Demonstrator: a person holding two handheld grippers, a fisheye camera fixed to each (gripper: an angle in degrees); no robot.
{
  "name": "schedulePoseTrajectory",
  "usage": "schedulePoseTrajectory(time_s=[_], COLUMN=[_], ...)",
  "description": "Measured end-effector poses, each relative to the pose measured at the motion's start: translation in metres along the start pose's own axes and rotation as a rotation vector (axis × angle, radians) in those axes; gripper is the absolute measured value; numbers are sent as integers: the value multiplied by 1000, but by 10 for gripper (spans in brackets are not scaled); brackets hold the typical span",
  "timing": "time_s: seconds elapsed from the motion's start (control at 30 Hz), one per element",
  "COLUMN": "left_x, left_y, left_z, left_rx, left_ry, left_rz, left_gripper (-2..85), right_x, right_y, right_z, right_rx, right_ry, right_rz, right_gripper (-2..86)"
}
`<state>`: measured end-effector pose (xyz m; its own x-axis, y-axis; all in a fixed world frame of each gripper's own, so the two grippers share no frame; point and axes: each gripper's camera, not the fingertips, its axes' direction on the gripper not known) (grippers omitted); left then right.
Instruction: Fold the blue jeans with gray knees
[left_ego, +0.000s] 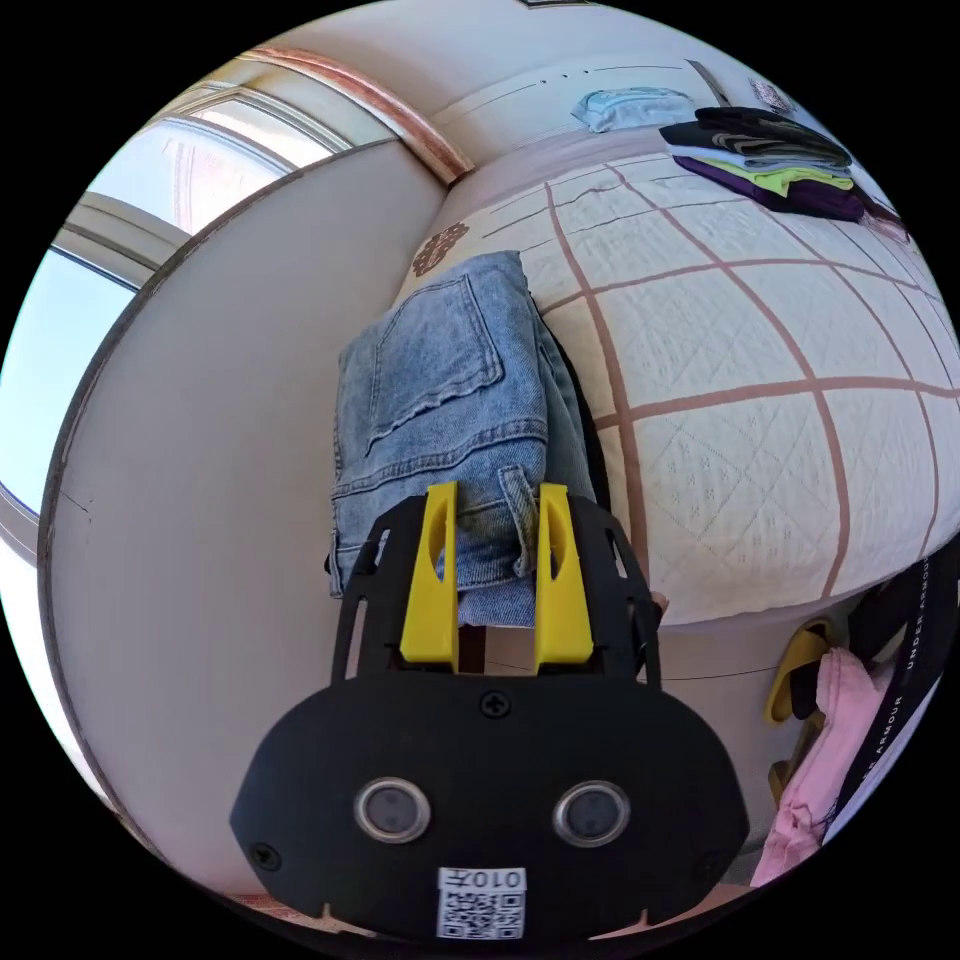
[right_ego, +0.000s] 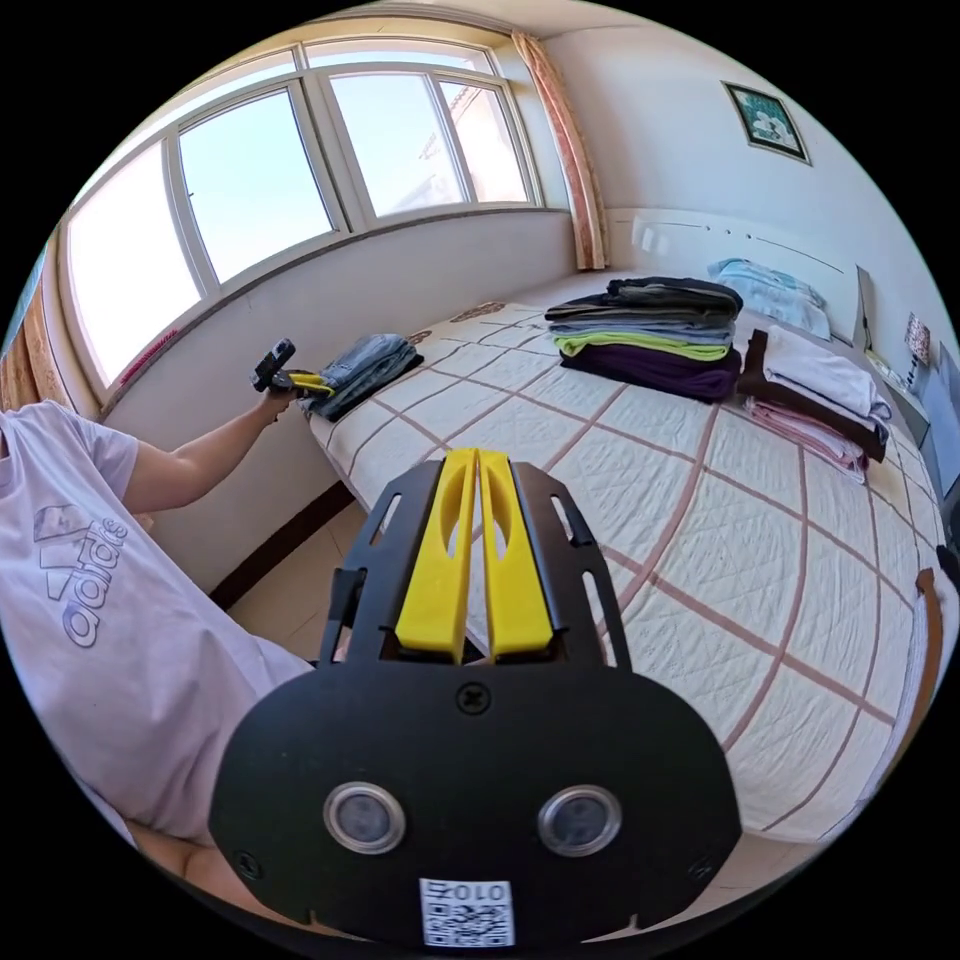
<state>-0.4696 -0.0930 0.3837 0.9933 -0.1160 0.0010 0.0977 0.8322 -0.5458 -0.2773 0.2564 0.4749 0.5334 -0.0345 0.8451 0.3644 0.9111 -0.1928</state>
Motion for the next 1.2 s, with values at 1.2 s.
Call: schedulePoseTrajectory(time_s=[1.2], left_x=[203], left_y=[-10], left_z=[-352], left_rx=[770], left_ry=[1203], left_rz=[2], left_gripper=[63], right_x=[-50], right_y=[90], right_z=[-106], right_rx=[170], right_ry=[-20], right_rz=[122], right_gripper=[24])
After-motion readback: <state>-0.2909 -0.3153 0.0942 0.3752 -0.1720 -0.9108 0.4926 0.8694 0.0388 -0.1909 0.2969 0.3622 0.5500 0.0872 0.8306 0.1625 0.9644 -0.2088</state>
